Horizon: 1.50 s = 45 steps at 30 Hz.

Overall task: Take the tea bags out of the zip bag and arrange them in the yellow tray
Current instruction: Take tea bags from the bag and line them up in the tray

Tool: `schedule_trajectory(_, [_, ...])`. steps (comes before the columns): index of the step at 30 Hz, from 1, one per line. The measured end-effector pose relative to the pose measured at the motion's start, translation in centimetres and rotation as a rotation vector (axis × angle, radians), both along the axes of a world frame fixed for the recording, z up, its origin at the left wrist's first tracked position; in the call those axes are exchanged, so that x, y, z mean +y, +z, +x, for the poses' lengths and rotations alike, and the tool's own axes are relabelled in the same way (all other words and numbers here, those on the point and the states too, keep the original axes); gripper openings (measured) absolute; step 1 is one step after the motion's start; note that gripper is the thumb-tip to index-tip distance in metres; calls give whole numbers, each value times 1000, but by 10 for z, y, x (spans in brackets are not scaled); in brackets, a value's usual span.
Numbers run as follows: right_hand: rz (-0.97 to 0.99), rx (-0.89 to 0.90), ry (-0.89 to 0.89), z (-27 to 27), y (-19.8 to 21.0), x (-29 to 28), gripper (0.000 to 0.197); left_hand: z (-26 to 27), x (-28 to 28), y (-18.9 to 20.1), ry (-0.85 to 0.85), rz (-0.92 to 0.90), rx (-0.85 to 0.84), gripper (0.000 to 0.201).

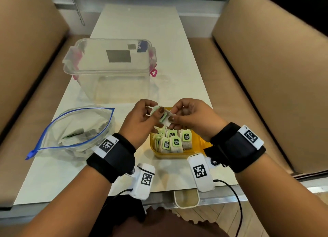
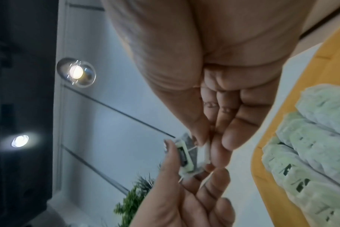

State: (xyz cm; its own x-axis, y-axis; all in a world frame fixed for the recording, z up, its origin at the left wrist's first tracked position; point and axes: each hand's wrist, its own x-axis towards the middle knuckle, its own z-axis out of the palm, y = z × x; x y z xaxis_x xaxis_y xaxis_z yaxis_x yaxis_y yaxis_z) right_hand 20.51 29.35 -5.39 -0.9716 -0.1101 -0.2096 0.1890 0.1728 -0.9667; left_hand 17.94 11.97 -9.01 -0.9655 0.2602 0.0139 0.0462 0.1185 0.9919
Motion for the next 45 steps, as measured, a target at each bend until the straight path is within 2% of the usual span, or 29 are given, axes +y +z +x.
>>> schedule_trajectory(2, [-96,-8,-36,2,-5,1,12,0,0,-2,-6,37,6,5])
schedule_trajectory(4, [-123,-21,-43,5,-10,0,14,-1,0,-3,-5,54,38,9])
schedule_trajectory(5, [-81,-11,-42,7,-13,0,14,-2,1,-3,-6,44,56,8])
schedule_trajectory(7, [122,67,-51,9,-16,-1,14,-4,0,-2,-28,-34,104,3])
schedule_trajectory(9, [290,164,-93,9,-19,0,15,-7,1,1,-71,-161,168,10])
schedule_trajectory(11, [328,241,-139,7,-20,1,10,-7,3,5,-106,-256,244,16])
schedule_trajectory(14, [289,261,-160,4,-22,3,6,-7,10,9,-79,-265,257,13])
schedule_trajectory(16, [224,232,-156,4,-23,4,7,-7,15,10,-42,-167,196,11])
schedule_trajectory(18, [127,218,-182,4,-25,5,10,-5,17,10,-40,-89,133,18])
schedule_trajectory(20, [54,203,-215,5,-27,6,13,-5,16,4,-59,-102,108,21])
schedule_trajectory(23, [12,194,-239,7,-28,8,10,-3,13,-4,-70,-154,115,13])
schedule_trajectory(24, [9,205,-245,6,-28,9,7,-2,13,-6,-71,-161,113,14])
schedule_trajectory(27, [76,260,-230,5,-27,12,18,-1,14,-9,-106,-187,114,11])
schedule_trajectory(28, [96,276,-213,5,-25,12,14,-1,14,-9,-121,-191,115,11])
schedule_trajectory(29, [95,287,-196,4,-24,12,9,0,14,-9,-134,-183,105,14])
schedule_trajectory(31, [65,291,-186,3,-23,14,12,1,15,-8,-144,-151,67,21])
schedule_trajectory(37, [29,261,-182,5,-23,20,15,3,15,-10,-161,-144,69,22])
schedule_trajectory(39, [32,266,-174,4,-25,22,14,4,16,-10,-172,-116,33,25])
schedule_trajectory(42, [43,278,-147,4,-25,23,8,1,16,-12,-139,-86,39,13])
schedule_trajectory(45, [79,301,-155,2,-25,23,4,-2,18,-12,-132,-88,26,17])
